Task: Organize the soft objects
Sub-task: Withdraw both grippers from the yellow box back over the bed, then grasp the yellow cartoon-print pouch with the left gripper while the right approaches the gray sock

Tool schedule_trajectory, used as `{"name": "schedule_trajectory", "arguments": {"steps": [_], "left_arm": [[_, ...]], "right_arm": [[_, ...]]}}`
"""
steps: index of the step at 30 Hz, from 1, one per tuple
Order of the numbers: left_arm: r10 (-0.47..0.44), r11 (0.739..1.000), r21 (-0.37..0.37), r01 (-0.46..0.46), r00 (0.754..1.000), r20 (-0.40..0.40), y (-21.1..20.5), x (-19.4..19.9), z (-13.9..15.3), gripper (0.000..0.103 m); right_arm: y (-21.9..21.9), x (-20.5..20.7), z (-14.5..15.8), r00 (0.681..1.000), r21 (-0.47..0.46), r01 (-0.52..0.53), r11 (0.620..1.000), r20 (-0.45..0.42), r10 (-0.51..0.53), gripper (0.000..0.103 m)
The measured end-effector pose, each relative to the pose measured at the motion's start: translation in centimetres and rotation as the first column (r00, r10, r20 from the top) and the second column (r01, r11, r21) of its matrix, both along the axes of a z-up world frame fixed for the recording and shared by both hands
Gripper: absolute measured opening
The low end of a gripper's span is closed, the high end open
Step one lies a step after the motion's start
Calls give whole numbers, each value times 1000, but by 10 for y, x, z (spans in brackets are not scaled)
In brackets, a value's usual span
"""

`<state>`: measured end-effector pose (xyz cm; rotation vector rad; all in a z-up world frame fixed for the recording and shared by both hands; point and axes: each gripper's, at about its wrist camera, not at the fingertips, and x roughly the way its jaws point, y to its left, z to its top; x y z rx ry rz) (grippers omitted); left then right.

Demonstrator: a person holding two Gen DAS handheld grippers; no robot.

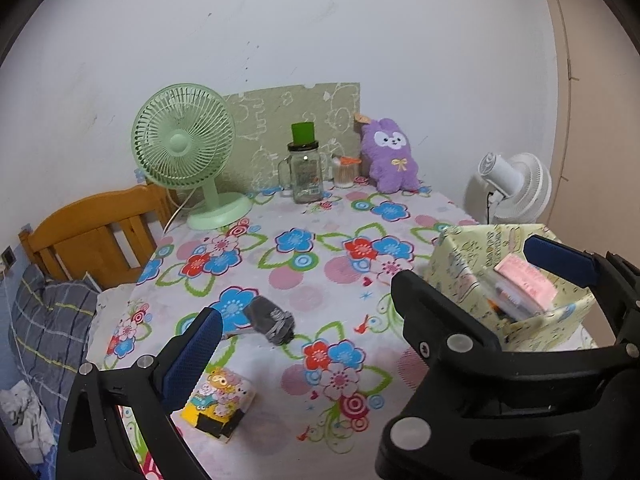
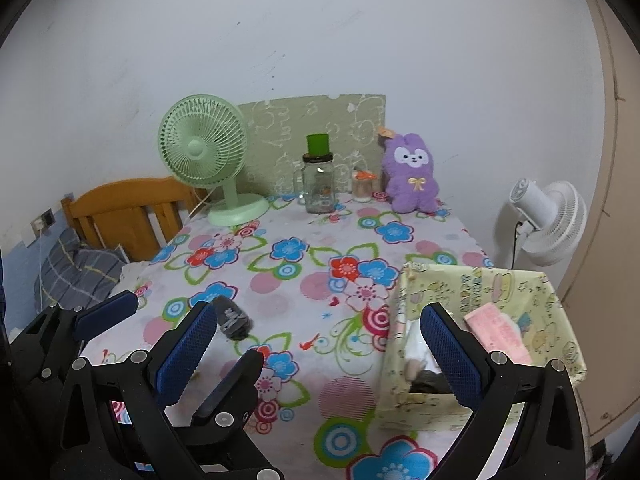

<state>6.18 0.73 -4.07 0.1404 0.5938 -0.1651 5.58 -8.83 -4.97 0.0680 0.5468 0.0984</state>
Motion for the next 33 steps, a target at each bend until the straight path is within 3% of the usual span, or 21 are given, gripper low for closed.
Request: {"name": "schedule_trajectory", "arguments": {"steps": [6, 16, 24, 33], "left_arm": [[6, 1000, 7, -6, 1000, -8, 10, 4, -10, 101], [72, 997, -4, -73, 993, -89, 34, 20, -40, 95], [121, 993, 1, -122, 986, -115, 51, 27, -58, 94], [174, 985, 10, -175, 970, -172, 66, 36, -81, 93]], "right_arm": [[12, 7, -10, 1000, -10, -24, 1000, -10, 24, 102], [34, 30, -37, 994, -24, -88, 996, -66, 86, 97], [49, 42, -60, 985, 29, -121, 992, -116, 124, 97], [67, 55, -82, 973, 3, -148, 989, -179, 147, 93]]}}
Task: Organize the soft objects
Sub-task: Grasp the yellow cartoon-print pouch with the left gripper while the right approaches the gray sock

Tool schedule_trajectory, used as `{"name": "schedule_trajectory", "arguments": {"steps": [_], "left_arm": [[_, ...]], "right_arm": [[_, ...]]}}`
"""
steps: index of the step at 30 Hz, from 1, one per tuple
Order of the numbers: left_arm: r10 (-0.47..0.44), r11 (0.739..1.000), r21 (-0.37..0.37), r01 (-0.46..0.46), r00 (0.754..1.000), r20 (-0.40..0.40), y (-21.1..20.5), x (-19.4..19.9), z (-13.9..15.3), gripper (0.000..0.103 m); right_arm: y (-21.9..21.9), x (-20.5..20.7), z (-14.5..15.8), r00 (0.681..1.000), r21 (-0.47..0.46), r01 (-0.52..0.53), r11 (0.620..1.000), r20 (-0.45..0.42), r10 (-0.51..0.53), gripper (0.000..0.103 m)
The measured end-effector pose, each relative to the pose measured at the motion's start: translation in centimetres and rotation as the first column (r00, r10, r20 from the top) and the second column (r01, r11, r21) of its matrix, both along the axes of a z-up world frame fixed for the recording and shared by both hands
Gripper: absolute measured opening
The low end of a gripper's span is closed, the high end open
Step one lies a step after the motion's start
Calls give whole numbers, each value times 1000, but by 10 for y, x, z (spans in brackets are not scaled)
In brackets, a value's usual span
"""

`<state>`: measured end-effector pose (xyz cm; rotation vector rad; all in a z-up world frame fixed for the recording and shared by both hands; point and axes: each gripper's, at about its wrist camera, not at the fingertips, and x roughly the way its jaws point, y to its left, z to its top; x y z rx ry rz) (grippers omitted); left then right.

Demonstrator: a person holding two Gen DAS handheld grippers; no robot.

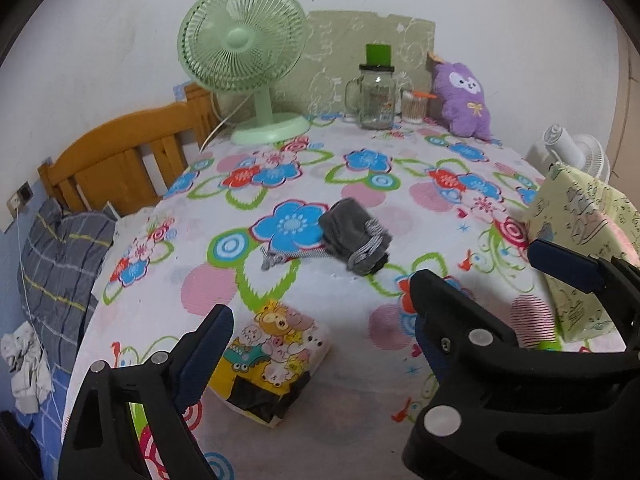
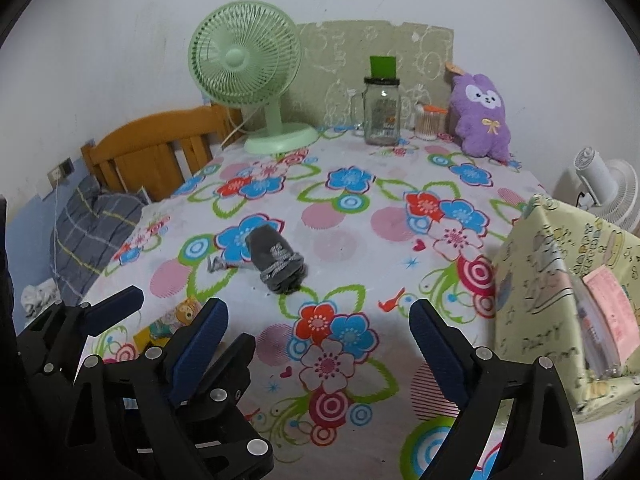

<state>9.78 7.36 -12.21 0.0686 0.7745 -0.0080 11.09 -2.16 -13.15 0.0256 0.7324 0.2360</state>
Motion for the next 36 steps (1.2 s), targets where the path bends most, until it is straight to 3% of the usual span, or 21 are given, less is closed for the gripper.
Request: {"name": "schedule_trajectory", "arguments": {"steps": [17, 36], "left_arm": [[27, 1000, -4, -27, 995, -95, 19, 17, -32, 88], [22, 999, -47, -27, 993, -114, 25, 28, -35, 60]], "right_arm": [[17, 17, -29, 996, -40, -26, 999, -81, 22, 91], [24, 31, -31, 996, -43, -44, 998, -86, 40, 91]]}}
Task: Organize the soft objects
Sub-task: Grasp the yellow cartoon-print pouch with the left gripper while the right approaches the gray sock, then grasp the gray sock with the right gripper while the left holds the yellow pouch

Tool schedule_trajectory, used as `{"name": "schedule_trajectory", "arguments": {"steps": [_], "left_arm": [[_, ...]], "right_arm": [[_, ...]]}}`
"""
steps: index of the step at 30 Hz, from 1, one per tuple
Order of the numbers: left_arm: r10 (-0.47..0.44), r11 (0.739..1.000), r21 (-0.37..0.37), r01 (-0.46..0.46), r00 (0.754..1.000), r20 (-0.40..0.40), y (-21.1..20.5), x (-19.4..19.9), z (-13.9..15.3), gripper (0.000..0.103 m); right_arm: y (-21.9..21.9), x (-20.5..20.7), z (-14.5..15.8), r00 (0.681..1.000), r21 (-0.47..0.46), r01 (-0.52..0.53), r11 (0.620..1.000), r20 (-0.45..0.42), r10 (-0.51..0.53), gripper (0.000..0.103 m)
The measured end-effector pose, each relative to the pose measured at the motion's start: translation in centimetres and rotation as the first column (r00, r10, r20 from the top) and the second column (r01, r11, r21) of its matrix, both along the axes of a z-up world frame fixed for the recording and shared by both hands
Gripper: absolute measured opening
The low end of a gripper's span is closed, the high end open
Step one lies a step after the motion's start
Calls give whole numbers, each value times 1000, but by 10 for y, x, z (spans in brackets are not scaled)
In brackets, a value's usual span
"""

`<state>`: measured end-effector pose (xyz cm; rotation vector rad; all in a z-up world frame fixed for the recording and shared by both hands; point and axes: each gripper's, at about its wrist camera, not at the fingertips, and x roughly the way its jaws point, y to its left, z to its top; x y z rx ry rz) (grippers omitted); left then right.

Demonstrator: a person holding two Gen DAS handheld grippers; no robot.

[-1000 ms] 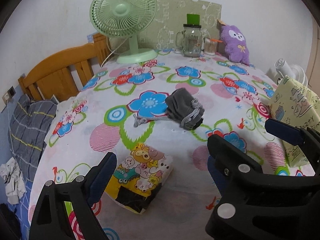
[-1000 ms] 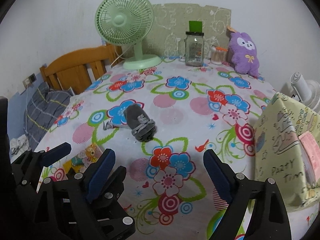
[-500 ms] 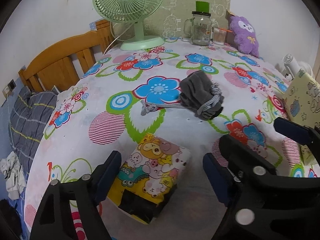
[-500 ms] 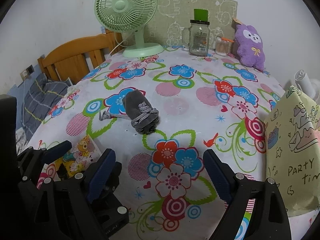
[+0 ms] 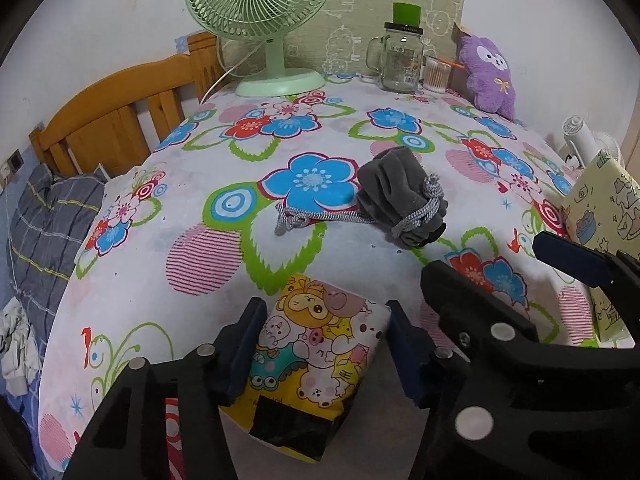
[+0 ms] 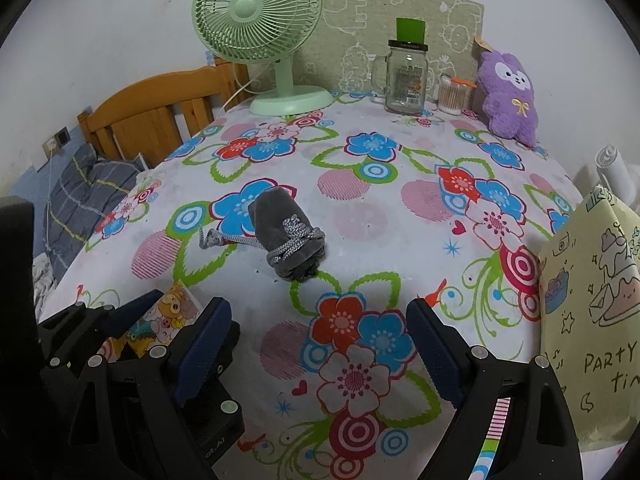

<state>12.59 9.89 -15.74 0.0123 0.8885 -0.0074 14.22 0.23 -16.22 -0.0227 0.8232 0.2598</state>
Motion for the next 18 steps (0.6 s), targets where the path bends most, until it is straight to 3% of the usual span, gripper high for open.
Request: {"name": "schedule_trajectory", "arguments": {"steps": [12, 18], "left_arm": [[23, 1000, -1, -23, 1000, 21, 3, 24, 9, 59], [42, 999, 4, -42, 999, 4, 6, 37, 6, 59]], "right_arm": [[3, 27, 7, 1000, 14, -7, 1000, 23, 7, 91], [10, 45, 4, 999, 16, -42, 999, 13, 41, 82]]}}
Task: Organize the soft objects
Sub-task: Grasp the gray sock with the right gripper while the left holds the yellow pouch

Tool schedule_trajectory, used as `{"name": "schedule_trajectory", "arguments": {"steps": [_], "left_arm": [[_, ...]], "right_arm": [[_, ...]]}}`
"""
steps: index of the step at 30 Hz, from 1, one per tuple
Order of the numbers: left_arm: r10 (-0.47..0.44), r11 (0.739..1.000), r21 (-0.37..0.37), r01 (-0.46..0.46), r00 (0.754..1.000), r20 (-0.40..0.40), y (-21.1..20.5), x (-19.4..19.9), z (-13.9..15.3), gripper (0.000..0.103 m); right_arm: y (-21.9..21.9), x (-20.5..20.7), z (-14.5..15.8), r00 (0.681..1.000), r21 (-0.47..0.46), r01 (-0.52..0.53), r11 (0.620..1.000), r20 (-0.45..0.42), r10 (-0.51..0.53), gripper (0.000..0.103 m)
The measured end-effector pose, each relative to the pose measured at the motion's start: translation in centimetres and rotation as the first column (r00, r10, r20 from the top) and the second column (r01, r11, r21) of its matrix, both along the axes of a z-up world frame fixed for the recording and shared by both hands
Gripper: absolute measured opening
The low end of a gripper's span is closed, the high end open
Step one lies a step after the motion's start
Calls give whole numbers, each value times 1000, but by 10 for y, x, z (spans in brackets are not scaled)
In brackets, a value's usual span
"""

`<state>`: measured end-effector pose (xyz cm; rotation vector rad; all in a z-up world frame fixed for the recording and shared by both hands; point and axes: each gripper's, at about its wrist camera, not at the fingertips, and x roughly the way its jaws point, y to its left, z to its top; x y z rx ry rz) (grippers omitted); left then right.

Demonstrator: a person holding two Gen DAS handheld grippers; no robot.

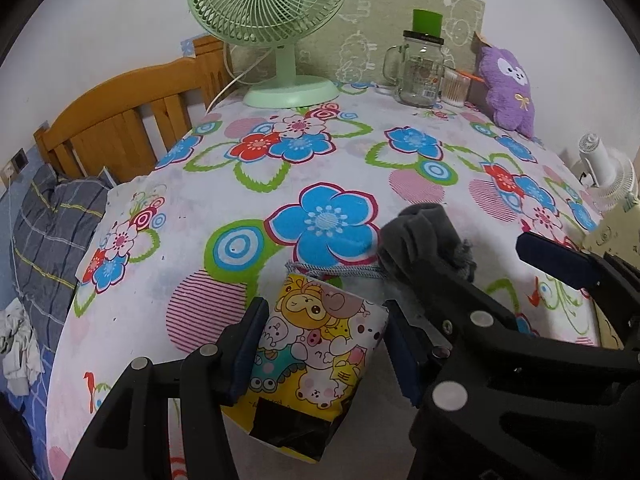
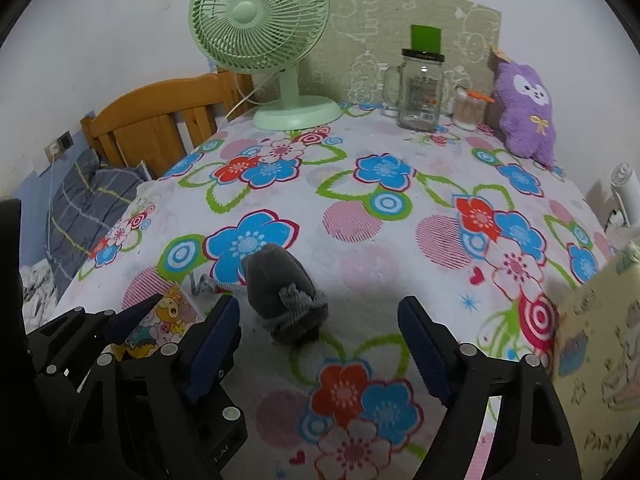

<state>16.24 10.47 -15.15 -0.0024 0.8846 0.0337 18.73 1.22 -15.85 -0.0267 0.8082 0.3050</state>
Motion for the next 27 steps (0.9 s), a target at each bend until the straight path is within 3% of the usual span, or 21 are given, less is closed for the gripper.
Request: {"name": "schedule_trajectory", "arguments": {"steps": [4, 10, 12, 27], "left_arm": [[8, 1000, -1, -8, 1000, -2, 2, 5, -1, 59], [8, 1000, -11, -8, 1000, -22, 4, 10, -5, 59], [8, 1000, -14, -8, 1000, -23, 4, 10, -5, 59], [-22, 1000, 18, 22, 1000, 3, -13, -4, 1, 59]], "right_arm": [[4, 9, -3, 1000, 16, -13, 1000, -4, 13, 77], [8, 18, -10, 999, 46, -34, 998, -37, 35, 61], [10, 18, -10, 998, 50, -54, 997, -35, 56, 47], [-4, 1, -5, 999, 12, -11, 1000, -37, 11, 41]]}}
